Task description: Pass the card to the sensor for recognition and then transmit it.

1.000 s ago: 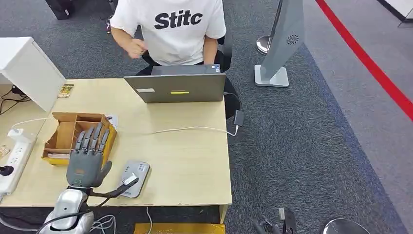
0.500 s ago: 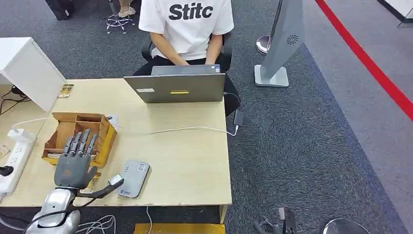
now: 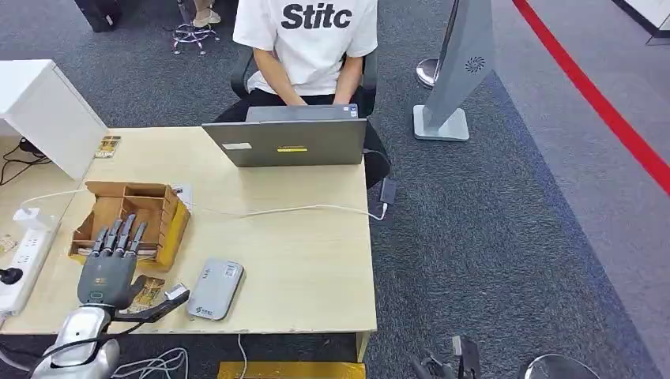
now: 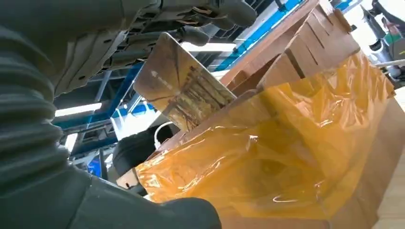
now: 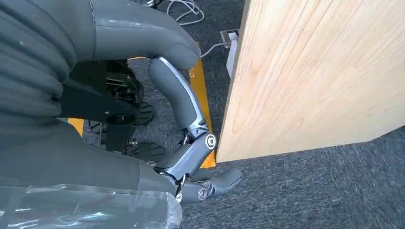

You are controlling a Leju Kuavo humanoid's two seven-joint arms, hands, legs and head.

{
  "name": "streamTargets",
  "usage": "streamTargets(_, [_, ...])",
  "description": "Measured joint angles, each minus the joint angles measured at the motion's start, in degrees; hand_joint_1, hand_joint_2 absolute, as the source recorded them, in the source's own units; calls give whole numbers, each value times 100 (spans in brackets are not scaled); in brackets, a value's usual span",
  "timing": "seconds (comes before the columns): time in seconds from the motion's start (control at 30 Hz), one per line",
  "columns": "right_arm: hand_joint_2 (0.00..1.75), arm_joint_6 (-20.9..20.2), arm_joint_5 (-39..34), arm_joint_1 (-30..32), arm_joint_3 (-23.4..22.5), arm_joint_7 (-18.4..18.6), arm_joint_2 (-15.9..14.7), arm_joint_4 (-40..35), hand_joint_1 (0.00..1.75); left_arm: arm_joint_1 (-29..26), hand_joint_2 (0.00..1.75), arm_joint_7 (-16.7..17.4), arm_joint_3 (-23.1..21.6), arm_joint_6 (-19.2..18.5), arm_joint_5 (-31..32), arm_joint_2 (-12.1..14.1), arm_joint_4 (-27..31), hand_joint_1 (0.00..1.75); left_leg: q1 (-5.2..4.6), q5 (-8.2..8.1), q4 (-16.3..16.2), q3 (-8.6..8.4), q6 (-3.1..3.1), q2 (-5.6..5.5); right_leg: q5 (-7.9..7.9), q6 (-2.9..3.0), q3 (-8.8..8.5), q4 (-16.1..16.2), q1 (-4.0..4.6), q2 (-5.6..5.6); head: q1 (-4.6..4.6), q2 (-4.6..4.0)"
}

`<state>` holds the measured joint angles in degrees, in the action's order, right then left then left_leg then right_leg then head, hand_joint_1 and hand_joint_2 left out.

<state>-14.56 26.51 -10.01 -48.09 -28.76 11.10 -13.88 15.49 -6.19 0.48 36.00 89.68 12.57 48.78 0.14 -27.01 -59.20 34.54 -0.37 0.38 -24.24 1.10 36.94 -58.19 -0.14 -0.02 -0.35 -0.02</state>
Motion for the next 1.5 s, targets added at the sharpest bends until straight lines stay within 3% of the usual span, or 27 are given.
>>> streamTargets(1.07, [175,-35,-37,1,0,13,0,0,0,6,175,-105,2,44,0,11,-17,0,0,0,0,0,0,0,0,0,0,0,0,0,0,0])
streamTargets(1.1, [175,-35,-39,1,0,13,0,0,0,1,175,-105,2,44,0,2,11,136,0,0,0,0,0,0,0,0,0,0,0,0,0,0])
streamTargets(1.13, [175,-35,-44,2,0,11,0,0,0,-1,175,-105,2,44,0,-7,44,175,0,0,0,0,0,0,0,0,0,0,0,0,0,0])
streamTargets(1.5, [175,-35,-90,5,0,9,0,0,0,-65,175,-103,74,33,-9,-114,512,175,0,0,0,0,0,0,0,0,0,0,0,0,0,0])
